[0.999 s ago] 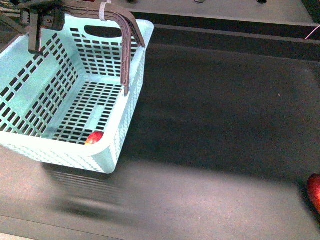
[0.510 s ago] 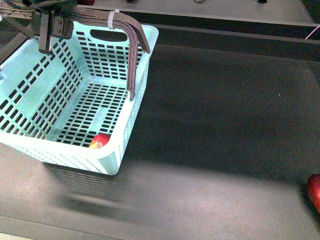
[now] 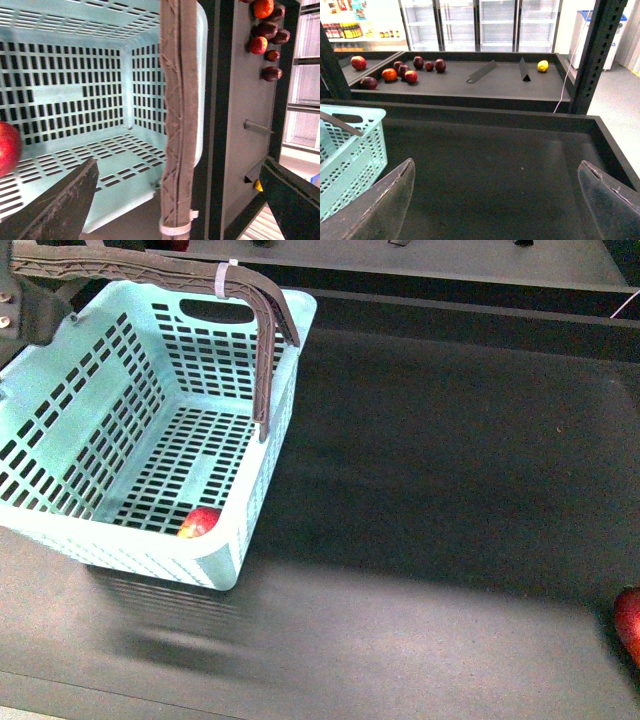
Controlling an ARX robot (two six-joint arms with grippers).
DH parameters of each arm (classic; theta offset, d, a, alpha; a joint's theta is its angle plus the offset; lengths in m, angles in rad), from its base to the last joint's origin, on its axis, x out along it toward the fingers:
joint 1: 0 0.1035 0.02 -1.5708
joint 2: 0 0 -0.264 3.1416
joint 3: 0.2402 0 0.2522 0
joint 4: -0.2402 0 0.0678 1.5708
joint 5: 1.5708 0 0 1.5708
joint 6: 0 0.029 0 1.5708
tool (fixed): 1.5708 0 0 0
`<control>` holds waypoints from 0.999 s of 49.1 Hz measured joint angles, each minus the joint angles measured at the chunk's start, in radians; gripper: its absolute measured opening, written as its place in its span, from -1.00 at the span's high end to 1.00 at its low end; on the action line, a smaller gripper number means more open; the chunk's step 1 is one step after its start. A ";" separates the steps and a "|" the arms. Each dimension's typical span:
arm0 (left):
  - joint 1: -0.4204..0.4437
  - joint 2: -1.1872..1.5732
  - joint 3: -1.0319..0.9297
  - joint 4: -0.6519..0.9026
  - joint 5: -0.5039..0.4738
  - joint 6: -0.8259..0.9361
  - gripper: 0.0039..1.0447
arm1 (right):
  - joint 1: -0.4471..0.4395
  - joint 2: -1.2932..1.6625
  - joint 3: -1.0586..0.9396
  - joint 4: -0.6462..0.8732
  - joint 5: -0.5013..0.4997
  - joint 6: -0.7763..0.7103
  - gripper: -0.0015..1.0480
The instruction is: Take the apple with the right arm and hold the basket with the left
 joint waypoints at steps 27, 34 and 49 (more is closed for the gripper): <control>0.082 -0.373 -0.666 1.028 0.115 1.356 0.18 | 0.000 0.000 0.000 0.000 0.000 0.000 -0.83; 0.127 -0.475 -0.807 1.036 0.164 1.539 0.76 | 0.000 0.000 0.000 0.000 0.000 0.000 -0.83; 0.200 -0.732 -0.989 0.965 0.236 1.584 0.94 | 0.000 0.000 0.000 0.000 0.000 0.000 -0.83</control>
